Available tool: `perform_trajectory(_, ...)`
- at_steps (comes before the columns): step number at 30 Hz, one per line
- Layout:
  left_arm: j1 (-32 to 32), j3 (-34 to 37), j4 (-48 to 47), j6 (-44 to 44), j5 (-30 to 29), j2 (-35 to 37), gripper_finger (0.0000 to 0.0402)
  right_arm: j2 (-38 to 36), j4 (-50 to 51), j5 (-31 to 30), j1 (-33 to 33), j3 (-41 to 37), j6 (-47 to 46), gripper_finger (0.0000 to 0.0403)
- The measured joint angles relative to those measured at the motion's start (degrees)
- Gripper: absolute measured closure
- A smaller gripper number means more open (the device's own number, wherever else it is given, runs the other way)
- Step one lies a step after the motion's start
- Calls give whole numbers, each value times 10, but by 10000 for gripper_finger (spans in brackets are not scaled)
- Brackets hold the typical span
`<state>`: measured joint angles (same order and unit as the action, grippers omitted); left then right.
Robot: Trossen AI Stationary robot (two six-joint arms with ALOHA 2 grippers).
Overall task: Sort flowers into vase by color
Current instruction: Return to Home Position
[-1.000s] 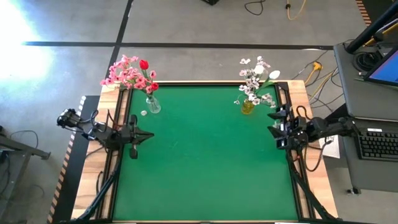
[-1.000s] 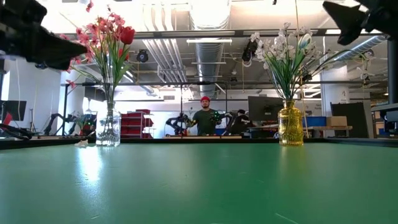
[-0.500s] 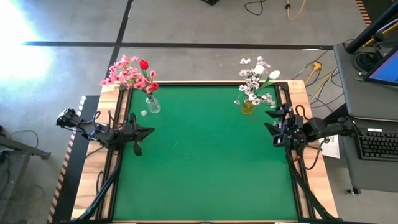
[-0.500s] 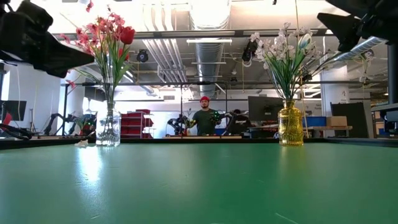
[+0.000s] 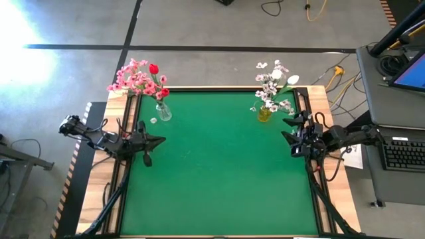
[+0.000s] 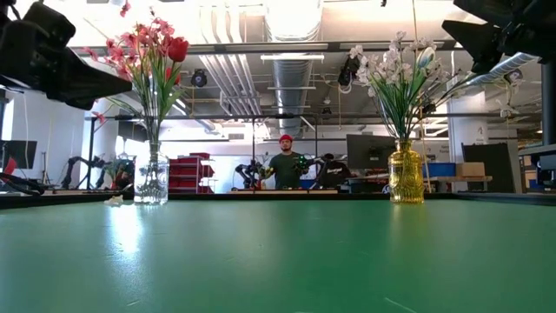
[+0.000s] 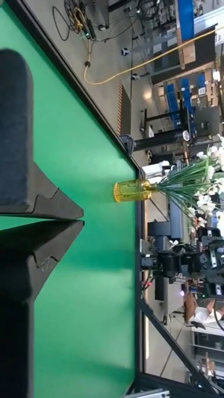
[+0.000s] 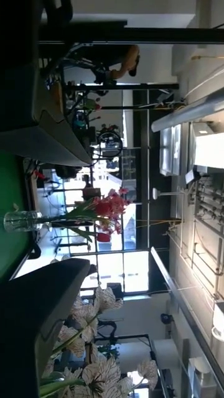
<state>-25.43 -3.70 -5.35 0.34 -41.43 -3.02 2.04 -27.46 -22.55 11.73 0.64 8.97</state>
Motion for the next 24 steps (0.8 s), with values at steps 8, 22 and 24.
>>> perform_trajectory(8, 0, 0, 2, 0, 0, -8, 401, -11, 16, 0, 0, 0, 0, 154)
perform_trajectory(22, 0, -1, 2, 0, 0, -14, 402, -20, 218, 5, -49, -1, -54, 154)
perform_trajectory(24, 0, -1, 2, 0, 0, -15, 402, -20, 239, 3, -71, 0, -65, 154)
